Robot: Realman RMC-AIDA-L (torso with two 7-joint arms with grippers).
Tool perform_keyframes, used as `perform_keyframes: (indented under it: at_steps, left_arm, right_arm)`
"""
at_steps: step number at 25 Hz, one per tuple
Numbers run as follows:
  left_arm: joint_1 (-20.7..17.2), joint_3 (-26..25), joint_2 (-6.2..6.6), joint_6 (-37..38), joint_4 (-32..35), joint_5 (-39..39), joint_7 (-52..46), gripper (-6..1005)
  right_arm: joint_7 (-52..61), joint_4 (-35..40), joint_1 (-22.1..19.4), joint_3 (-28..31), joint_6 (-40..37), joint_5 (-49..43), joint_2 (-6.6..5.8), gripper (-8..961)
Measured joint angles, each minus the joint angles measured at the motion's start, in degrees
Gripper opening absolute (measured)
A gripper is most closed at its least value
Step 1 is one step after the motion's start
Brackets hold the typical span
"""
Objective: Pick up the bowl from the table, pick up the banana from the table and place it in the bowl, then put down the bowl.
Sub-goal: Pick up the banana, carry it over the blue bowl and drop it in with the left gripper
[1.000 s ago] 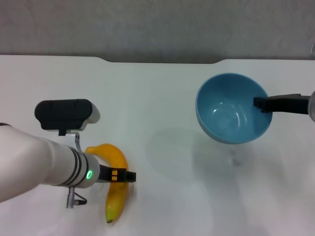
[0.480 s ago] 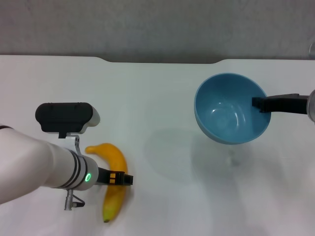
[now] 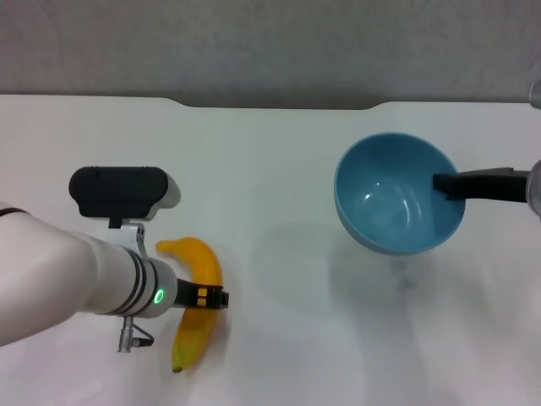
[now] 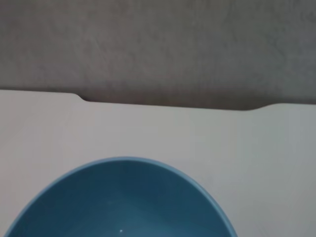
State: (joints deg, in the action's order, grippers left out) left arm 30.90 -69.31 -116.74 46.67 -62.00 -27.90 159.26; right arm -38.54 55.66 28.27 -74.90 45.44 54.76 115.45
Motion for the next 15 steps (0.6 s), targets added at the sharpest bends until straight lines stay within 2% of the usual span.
perform_keyframes:
  at_steps: [6,9,15]
  left_arm:
    - [-1.35,-0.62,0.28,-0.74,-2.76,0.51,0.02,486]
    - [-1.69,-1.64,0.41,-0.61,-5.08,0.62,0.67,486]
    - [-6.99,-6.06,0.64,-0.39,-19.2,3.16,3.51,485]
  right_arm:
    - [-0.07,-1.36,0.13,-0.04,0.29,0.0,-0.17,35]
    - [-0.1,-1.88,0.06,-0.07,0.4,-0.05,-0.17,34]
    - [-0.18,-5.61,2.35,-1.37,0.48,0.06,-0.08,34]
